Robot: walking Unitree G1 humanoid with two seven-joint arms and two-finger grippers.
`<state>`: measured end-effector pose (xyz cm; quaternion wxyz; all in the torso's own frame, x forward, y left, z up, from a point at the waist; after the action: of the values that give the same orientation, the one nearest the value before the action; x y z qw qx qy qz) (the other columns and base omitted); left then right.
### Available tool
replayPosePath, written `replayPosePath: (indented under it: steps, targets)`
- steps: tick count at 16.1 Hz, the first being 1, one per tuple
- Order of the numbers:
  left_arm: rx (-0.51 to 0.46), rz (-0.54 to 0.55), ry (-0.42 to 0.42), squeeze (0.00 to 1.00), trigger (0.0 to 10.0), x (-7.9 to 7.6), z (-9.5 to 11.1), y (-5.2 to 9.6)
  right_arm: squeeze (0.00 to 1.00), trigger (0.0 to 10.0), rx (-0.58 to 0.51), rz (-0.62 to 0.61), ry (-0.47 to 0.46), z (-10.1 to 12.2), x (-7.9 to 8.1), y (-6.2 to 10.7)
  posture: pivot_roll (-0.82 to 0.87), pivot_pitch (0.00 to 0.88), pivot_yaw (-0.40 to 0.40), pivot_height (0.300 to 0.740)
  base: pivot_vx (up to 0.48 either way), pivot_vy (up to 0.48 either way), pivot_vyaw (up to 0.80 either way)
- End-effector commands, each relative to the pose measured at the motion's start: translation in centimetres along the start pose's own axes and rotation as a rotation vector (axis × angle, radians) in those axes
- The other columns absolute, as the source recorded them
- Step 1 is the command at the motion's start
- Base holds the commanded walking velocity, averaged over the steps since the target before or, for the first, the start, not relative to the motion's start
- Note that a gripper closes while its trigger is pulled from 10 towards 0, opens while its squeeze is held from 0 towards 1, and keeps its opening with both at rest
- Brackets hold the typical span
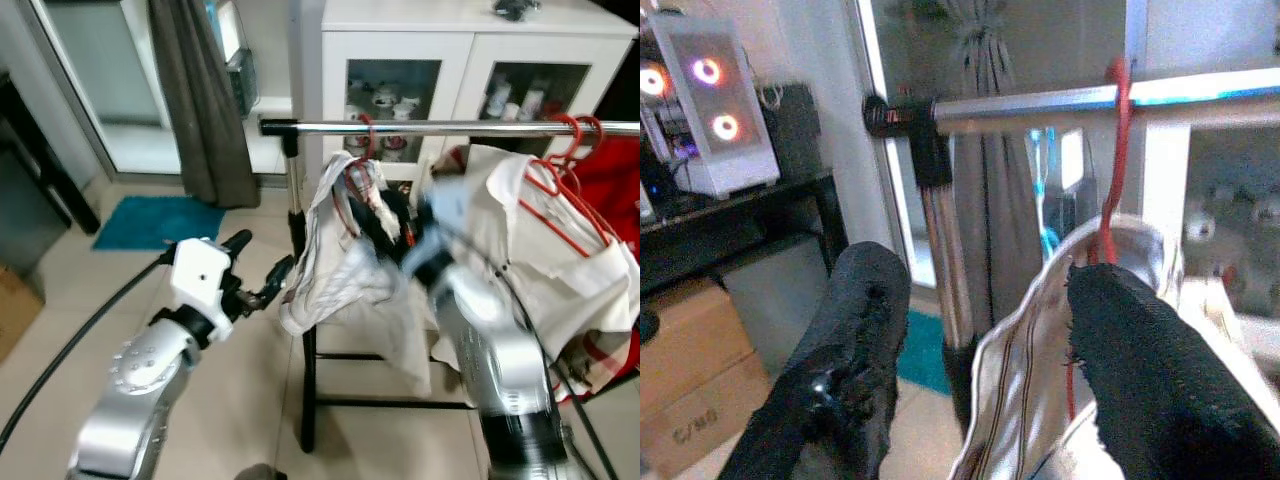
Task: Hang hanger
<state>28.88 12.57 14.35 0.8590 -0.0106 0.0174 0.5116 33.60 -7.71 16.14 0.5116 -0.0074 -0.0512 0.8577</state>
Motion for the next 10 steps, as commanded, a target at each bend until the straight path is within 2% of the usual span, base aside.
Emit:
replayPosePath:
  steps: [1, 2, 4, 5, 7, 10]
  targets:
    - [-0.004, 0.04, -0.013, 0.0, 10.0, 0.7, -0.1, -0.3, 1.0, 10.0, -0.006, -0.045, 0.006, 0.5, -0.2, 0.4, -0.03, 0.0, 0.049, 0.74, 0.0, -0.368, 0.76]
    - [0.008, 0.029, -0.015, 0.0, 10.0, 0.4, -0.4, -0.8, 1.0, 10.0, -0.007, -0.086, 0.008, 0.8, -0.8, 0.9, -0.04, 0.0, 0.054, 0.74, 0.0, -0.349, 0.75]
    - [0.005, 0.035, -0.018, 0.0, 10.0, 0.6, -0.7, -1.0, 0.97, 10.0, 0.026, -0.173, -0.004, 0.5, -1.9, 1.6, -0.05, 0.0, 0.062, 0.74, 0.0, -0.304, 0.0]
    - [-0.001, 0.025, -0.011, 0.0, 10.0, 0.5, -0.7, -1.2, 0.0, 10.0, 0.029, -0.183, -0.003, 0.6, -2.1, 1.8, -0.06, 0.0, 0.071, 0.74, 0.0, -0.3, 0.0]
    - [-0.002, 0.029, -0.011, 0.0, 10.0, 0.7, -0.8, -1.9, 0.0, 10.0, 0.015, -0.211, -0.002, 1.1, -2.4, 1.7, -0.07, 0.0, 0.079, 0.74, 0.0, -0.302, 0.0]
    - [0.003, 0.014, -0.013, 0.0, 10.0, 0.5, -1.1, -2.0, 0.0, 10.0, 0.032, -0.214, 0.005, 0.8, -2.1, 1.9, -0.07, 0.0, 0.091, 0.74, 0.0, -0.288, 0.0]
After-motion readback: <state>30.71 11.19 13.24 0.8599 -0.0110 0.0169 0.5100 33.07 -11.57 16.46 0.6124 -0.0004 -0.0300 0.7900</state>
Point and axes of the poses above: a point about 5 cm out from each wrist's last joint towards the gripper, its own y axis pointing back from the gripper into the wrist, its own z axis along the axis of the wrist's last joint, x = y × z, the point moved 5 cm from there along -y, pointing out of the wrist towards the gripper, and after that the axes turned 7 degrees about y, right-handed, at the moved point
